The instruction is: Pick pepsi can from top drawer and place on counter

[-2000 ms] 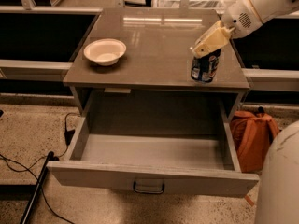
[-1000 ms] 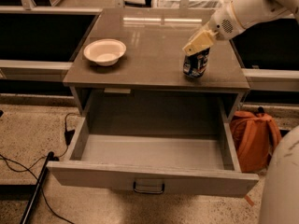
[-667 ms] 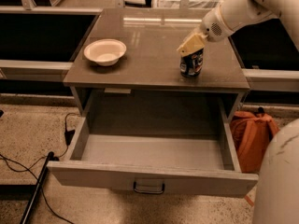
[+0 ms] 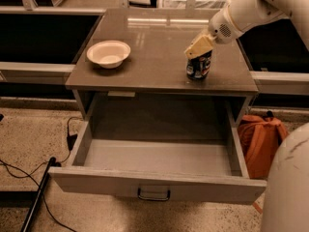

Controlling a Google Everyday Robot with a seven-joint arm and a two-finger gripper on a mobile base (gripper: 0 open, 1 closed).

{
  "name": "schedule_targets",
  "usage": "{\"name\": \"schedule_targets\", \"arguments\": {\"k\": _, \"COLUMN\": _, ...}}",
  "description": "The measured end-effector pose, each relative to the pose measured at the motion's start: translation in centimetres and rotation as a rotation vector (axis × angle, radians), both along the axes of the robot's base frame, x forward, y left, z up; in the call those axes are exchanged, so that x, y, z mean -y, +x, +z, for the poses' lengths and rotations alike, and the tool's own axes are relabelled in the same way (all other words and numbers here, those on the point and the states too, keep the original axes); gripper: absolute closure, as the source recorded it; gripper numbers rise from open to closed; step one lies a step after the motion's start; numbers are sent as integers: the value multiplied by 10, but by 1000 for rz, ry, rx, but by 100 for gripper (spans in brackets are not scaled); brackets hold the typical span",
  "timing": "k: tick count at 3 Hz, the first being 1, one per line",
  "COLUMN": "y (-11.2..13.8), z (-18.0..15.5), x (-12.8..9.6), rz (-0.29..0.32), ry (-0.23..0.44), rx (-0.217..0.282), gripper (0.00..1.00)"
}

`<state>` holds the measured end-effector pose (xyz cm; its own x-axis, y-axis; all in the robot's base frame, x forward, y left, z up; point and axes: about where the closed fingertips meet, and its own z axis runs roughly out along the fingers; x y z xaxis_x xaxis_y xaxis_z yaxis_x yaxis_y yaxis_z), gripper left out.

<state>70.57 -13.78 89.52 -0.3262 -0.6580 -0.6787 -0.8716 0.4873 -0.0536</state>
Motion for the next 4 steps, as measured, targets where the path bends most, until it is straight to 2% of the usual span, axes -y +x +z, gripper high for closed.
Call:
{"name": "schedule_targets", "arguments": {"k": 1, "y": 0, "z": 0, "x": 0, "rz": 0, "ry": 0, "rx": 0, "gripper": 12}}
{"name": "schedule_targets", "arguments": {"k": 2, "y": 0, "z": 0, "x": 0, "rz": 0, "ry": 0, "rx": 0, "gripper": 0}}
{"name": "schedule_targets", "arguments": {"k": 3, "y": 0, "z": 10, "x": 0, "rz": 29, "ry": 18, "rx": 33, "gripper": 0}}
{"name": "schedule_targets", "arguments": {"k": 4, "y": -6, "z": 28, "x": 9, "rz": 113, "ry": 39, "rx": 78, "gripper": 0}}
